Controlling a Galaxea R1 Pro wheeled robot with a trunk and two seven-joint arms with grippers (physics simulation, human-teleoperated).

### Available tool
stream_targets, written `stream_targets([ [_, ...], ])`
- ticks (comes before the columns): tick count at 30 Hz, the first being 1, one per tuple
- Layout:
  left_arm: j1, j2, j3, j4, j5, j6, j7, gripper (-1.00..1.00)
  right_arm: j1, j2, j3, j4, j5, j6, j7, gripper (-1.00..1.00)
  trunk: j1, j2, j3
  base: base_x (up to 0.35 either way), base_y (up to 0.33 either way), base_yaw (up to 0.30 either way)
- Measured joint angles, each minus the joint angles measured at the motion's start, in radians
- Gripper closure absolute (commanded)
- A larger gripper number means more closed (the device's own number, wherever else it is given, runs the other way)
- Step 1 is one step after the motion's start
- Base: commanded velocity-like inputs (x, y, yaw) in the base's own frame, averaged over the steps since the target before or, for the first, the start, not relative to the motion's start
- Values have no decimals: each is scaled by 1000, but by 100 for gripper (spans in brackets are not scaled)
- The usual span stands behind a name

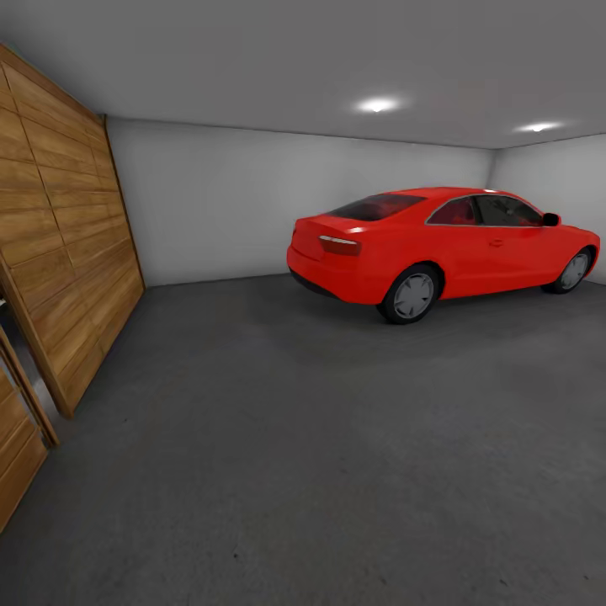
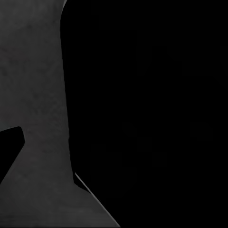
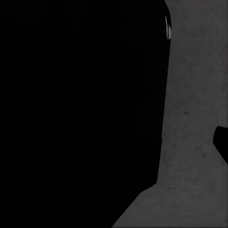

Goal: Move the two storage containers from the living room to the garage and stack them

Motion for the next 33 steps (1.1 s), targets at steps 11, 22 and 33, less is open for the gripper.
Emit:
stream_targets([
  [11, -2, 9, -3, -25, 1, -8, 1, -100, 0, 5, 56, 0, -22, -20, 2, -100, 0, 0, 0, 0, 0, 0],
  [22, -1, 9, -3, -26, 1, -8, 1, -100, 0, 3, 116, 0, -48, -23, 1, -100, 0, 0, 0, 0, 0, 0],
  [33, -1, 9, -3, -26, 1, -8, 1, -100, 0, 3, 179, 0, -49, -24, 1, -100, 0, 0, 0, 0, 0, -69],
])
